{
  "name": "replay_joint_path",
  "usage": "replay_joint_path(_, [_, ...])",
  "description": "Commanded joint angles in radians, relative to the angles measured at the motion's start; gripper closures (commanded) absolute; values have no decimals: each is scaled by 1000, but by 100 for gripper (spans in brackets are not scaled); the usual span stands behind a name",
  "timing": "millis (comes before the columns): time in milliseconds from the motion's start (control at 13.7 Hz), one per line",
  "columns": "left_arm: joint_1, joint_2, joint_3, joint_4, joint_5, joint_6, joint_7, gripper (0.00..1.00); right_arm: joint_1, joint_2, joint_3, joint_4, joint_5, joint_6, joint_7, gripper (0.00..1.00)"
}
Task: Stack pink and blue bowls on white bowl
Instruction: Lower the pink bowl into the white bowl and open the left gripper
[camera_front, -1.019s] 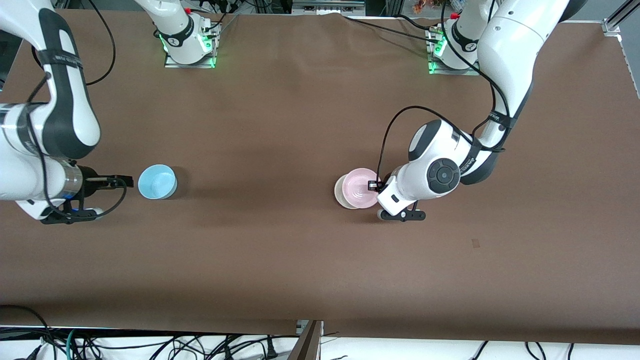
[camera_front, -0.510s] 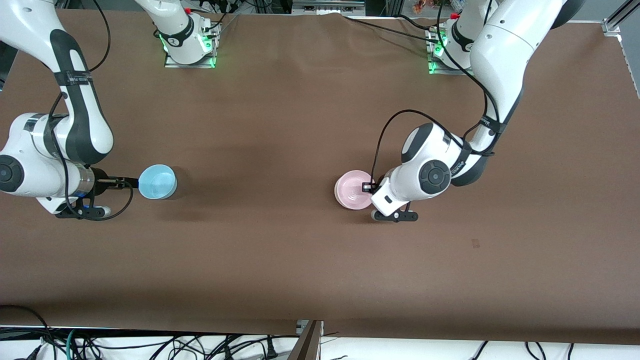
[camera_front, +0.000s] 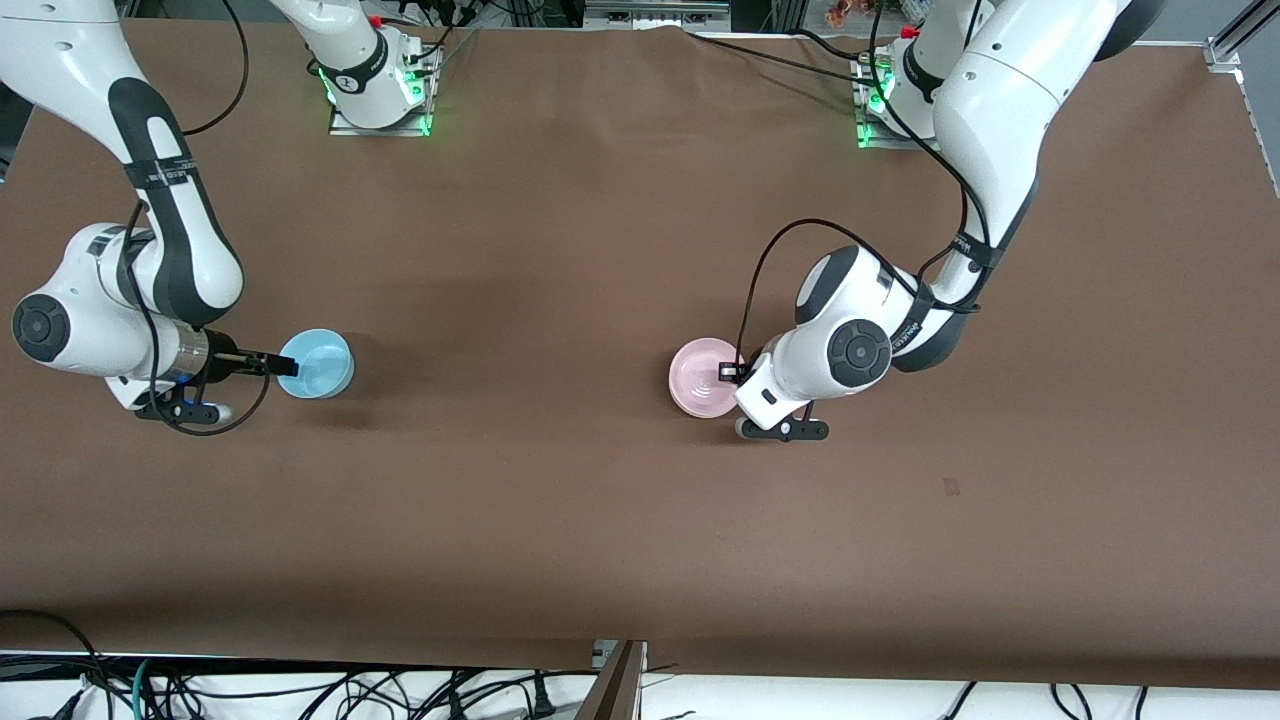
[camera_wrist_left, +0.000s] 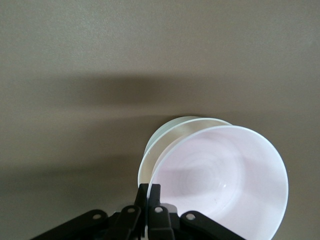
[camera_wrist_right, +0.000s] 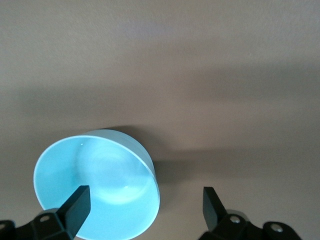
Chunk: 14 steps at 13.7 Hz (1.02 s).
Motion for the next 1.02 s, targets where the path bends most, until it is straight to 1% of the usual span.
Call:
replay_joint_path(0, [-7, 5, 9, 4, -12, 7, 10, 100, -5, -10, -7, -34, 52, 25, -60, 1])
replay_joint_path(291, [-10, 19, 9, 4, -11, 23, 10, 100, -5, -1, -19, -53, 61, 65, -97, 1])
replay_joint_path(364, [-10, 20, 9, 4, -9, 23, 10, 100, -5, 5, -22, -53, 81, 66, -111, 1])
replay_joint_path(510, [-12, 25, 9, 0, -8, 45, 10, 100, -5, 16, -28, -53, 158, 69, -164, 1])
replay_joint_path(582, [-18, 29, 9, -2, -6, 51, 10, 100, -5, 24, -30, -54, 178, 85, -177, 2])
replay_joint_path(655, [-21, 34, 9, 0, 4, 53, 10, 100, -5, 24, -28, -62, 179, 98, -178, 4])
replay_joint_path(801, [-21, 34, 9, 0, 9, 53, 8, 100, -5, 24, -28, -63, 181, 102, -180, 16])
replay_joint_path(874, [-21, 33, 9, 0, 9, 51, 1, 99, -5, 24, -28, -63, 179, 102, -181, 27])
replay_joint_path(946, [-21, 31, 9, 0, 9, 48, -2, 60, -5, 24, -28, -62, 179, 100, -183, 37])
